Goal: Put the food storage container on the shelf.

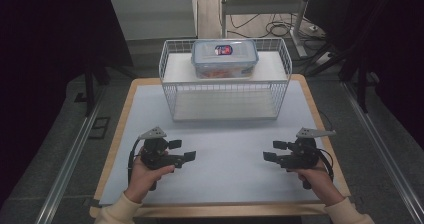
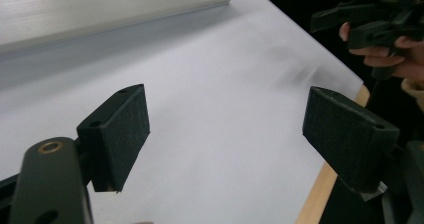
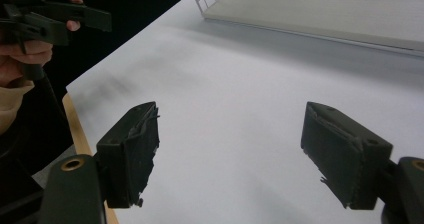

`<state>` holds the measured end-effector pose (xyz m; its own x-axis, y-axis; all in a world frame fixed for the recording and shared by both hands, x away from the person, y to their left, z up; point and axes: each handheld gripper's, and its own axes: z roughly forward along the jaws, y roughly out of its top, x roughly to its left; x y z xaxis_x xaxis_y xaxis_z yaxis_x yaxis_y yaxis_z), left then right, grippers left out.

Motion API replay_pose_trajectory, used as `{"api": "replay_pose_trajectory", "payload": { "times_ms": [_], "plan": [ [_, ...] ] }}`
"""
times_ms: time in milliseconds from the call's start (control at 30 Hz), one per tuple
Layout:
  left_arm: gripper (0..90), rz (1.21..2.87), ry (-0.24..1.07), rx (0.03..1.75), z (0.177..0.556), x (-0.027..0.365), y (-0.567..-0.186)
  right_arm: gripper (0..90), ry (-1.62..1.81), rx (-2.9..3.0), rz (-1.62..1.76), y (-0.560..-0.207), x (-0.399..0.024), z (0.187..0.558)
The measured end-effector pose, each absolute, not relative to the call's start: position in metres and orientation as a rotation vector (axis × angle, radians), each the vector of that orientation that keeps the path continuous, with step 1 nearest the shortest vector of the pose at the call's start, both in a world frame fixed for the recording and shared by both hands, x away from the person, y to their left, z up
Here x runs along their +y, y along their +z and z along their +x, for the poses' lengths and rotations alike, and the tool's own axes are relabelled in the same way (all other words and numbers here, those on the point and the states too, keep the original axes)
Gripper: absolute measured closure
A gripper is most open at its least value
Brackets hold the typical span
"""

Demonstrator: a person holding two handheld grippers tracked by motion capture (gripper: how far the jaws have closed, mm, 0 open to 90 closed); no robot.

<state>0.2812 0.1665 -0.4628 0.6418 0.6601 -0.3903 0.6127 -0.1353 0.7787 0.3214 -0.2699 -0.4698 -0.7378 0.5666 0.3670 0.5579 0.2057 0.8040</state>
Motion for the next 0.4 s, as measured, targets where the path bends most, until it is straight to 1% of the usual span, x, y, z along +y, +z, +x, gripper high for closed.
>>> {"api": "replay_pose_trajectory", "payload": {
  "times_ms": [133,267,400],
  "plan": [
    [18.5,1.826,0.076,1.018,0.281,0.165,-0.463,23.3,1.602,2.406,1.107,-0.466,-0.271,0.319],
    [18.6,1.826,0.060,1.032,0.281,0.165,-0.470,22.3,1.531,2.385,1.053,-0.470,-0.272,0.314],
    [18.6,1.826,0.063,1.074,0.283,0.166,-0.483,16.7,1.427,2.360,1.047,-0.485,-0.276,0.309]
  ]
}}
